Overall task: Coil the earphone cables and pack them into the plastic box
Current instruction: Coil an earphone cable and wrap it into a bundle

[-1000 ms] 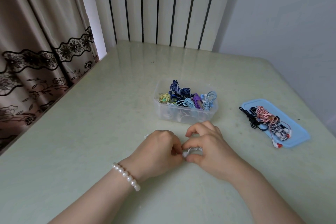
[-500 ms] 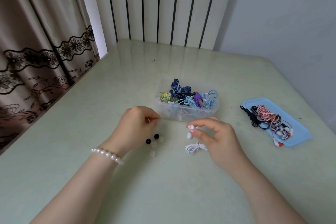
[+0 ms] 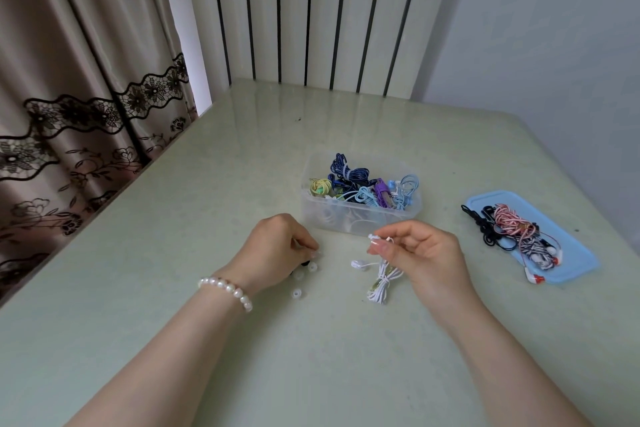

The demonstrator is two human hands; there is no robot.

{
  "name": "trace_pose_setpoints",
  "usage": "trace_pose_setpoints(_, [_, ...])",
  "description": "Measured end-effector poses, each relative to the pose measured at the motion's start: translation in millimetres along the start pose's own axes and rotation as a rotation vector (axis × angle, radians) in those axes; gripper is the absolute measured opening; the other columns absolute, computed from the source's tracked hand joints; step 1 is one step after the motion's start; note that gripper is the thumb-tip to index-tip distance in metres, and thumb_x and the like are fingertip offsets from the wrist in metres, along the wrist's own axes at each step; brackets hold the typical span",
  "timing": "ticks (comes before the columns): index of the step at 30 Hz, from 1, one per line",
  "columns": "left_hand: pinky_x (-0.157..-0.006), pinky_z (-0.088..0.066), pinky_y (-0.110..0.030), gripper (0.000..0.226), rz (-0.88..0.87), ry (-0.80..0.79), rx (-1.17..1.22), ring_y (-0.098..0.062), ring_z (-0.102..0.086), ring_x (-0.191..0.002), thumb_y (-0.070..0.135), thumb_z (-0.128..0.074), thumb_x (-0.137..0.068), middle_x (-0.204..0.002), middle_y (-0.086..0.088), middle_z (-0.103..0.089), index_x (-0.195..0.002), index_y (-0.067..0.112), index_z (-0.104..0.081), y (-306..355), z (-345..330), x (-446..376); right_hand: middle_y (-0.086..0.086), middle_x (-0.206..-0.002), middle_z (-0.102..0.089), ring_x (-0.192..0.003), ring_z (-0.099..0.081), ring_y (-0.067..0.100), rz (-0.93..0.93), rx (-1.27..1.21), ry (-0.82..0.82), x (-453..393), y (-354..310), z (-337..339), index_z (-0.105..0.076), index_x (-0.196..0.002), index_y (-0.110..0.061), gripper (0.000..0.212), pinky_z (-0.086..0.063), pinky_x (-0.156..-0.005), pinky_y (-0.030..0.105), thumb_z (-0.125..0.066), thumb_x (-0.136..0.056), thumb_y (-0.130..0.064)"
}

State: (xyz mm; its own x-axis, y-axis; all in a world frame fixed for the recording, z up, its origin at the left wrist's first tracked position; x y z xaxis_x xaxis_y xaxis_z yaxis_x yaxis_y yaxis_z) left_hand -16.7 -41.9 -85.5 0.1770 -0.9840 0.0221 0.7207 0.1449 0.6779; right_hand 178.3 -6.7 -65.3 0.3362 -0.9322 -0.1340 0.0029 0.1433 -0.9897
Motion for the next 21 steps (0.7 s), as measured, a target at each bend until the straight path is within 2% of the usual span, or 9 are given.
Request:
trace_pose_setpoints(4, [-0.060,-0.044,-0.012,0.010,-0.015,-0.005,-0.032,0.001,-0.055,-0.046,0.008,-0.066,-0.079,-0.073,0.000,-0.066,-0.073,0.015,-0.069,4,-1,1,-0.002,-0.061,-0.068,-0.060,-0.064,0.005,0.009,0.006,0.019,-1,0,1,-0.068,-0.074,-0.014,0.018,-0.045,-0.058,0.012,-0.065,-0.076,0.004])
trace_pose_setpoints(9, [-0.050,-0.046,-0.015,0.012,-0.028,0.090,0.042,-0.001,-0.052,-0.040,0.009,-0.064,-0.082,-0.066,0.003,-0.066,-0.074,0.017,-0.066,7,2,5,-0.002,-0.061,-0.065,-0.060,-0.061,0.004,0.031,0.020,0.007,-1,0,1,-0.066,-0.082,-0.015,0.019,-0.045,-0.059,0.012,-0.062,-0.080,0.003])
trace_pose_setpoints(12, [-0.037,-0.041,-0.018,0.013,0.053,0.140,0.470,-0.006,-0.056,-0.042,0.004,-0.070,-0.078,-0.062,-0.001,-0.064,-0.070,0.014,-0.066,18,0,11,0.002,-0.062,-0.063,-0.058,-0.058,0.009,0.026,0.008,-0.016,0,-1,-2,-0.063,-0.082,-0.013,0.021,-0.045,-0.058,0.014,-0.068,-0.073,0.006])
trace_pose_setpoints(16, [-0.053,-0.053,-0.019,0.013,0.169,0.015,1.083,-0.012,-0.065,-0.054,-0.010,-0.066,-0.072,-0.060,-0.007,-0.068,-0.072,0.003,-0.068,38,-15,20,-0.002,-0.060,-0.068,-0.057,-0.057,0.008,0.033,0.043,-0.028,2,0,-4,-0.068,-0.069,-0.013,0.021,-0.047,-0.058,0.015,-0.074,-0.064,0.007])
trace_pose_setpoints(18, [-0.057,-0.055,-0.019,0.012,0.228,-0.043,1.235,-0.014,-0.067,-0.058,-0.012,-0.061,-0.073,-0.064,-0.010,-0.070,-0.077,-0.003,-0.068,42,-20,21,0.003,-0.065,-0.070,-0.061,-0.059,0.012,0.038,0.038,-0.015,2,0,-3,-0.070,-0.070,-0.013,0.019,-0.048,-0.060,0.018,-0.074,-0.066,0.005])
trace_pose_setpoints(21, [-0.059,-0.056,-0.019,0.015,0.278,-0.062,1.332,-0.015,-0.068,-0.060,-0.014,-0.057,-0.076,-0.068,-0.013,-0.070,-0.079,-0.005,-0.069,41,-21,20,0.008,-0.071,-0.072,-0.064,-0.061,0.015,0.045,0.043,-0.004,1,-1,-2,-0.071,-0.072,-0.016,0.019,-0.049,-0.062,0.019,-0.072,-0.070,0.003])
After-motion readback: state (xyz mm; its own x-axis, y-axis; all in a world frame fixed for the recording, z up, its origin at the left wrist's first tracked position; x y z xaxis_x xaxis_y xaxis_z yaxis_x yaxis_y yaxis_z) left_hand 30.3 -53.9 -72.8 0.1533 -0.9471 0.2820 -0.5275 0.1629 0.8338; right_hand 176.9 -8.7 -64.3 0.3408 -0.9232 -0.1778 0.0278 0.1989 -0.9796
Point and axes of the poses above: each hand's wrist, its own x-axis away from the middle knuckle, its own z-axis out of the back of the hand, y = z × x, the point moved 2 cm from there along -x, towards the middle knuckle
